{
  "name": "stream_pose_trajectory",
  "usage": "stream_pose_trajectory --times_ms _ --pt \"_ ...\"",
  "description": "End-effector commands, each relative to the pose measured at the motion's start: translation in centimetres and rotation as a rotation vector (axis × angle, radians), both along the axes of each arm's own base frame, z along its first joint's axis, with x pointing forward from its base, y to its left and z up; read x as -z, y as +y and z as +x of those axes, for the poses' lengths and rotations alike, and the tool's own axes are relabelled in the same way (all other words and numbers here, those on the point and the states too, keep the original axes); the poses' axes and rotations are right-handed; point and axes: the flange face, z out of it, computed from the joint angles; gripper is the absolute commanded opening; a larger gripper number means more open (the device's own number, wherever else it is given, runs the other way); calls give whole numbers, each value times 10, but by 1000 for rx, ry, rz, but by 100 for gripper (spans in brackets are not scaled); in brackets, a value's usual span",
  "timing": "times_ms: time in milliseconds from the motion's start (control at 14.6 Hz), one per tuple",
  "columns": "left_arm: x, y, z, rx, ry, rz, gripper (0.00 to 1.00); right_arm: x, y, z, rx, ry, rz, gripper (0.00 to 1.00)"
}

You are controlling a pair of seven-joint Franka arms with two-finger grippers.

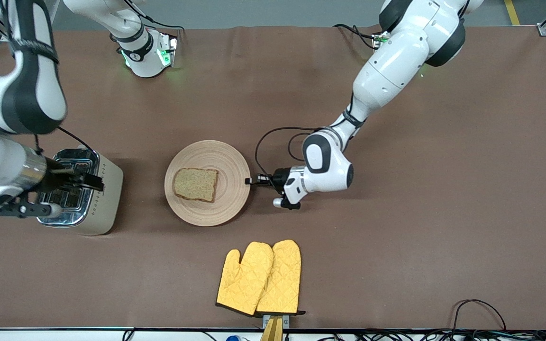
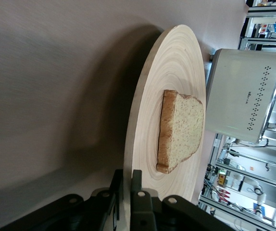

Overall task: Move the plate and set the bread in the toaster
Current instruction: 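Push the plate toward the toaster with the left gripper while the right gripper reaches, then release the plate with the left gripper while the right gripper lowers to bread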

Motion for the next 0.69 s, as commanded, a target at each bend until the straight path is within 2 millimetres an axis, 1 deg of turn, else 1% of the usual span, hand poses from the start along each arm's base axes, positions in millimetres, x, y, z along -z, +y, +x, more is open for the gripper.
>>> stream_pose_trajectory --times_ms 0,69,137,206,275,343,412,480,549,618 --pt "-6 -3 6 -17 -20 -13 12 40 38 2 43 -16 -6 100" --pt "-12 1 10 -16 -34 -10 23 57 46 4 46 -7 -12 100" --pt "-18 11 20 -24 -53 2 73 74 70 0 33 9 -20 100" --pt "-21 20 27 -15 -72 31 99 96 83 -4 52 29 -33 100" --pt "-24 40 37 -13 -84 61 100 121 87 -16 73 52 -44 100" --pt "-31 61 46 0 -99 82 100 140 94 -31 62 74 -51 100" --pt "-38 83 57 19 -102 98 100 155 103 -46 50 90 -55 100" --pt "-51 111 70 48 -92 110 100 159 103 -63 48 90 -50 100" --pt "-62 136 82 101 -106 139 100 165 98 -78 55 84 -47 100" --pt "-74 169 98 131 -122 185 100 166 96 -91 59 76 -39 100"
